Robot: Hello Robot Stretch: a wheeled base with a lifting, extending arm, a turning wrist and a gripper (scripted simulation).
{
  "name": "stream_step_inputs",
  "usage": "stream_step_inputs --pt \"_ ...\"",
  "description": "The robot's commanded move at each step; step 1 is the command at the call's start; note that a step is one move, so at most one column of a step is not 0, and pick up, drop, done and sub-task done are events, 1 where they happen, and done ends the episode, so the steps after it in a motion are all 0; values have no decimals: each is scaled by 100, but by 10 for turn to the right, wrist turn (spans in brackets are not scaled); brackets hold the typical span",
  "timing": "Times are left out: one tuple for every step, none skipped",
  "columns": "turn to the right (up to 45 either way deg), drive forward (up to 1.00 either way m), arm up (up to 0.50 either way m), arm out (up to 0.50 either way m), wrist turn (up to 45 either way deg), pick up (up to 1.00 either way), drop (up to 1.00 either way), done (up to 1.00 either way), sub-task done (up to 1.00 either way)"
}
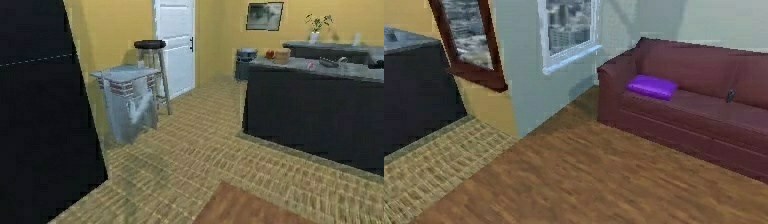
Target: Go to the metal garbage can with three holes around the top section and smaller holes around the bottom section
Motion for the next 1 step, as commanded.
stream_step_inputs --pt "30 0 0 0 0 0 0 0 0"
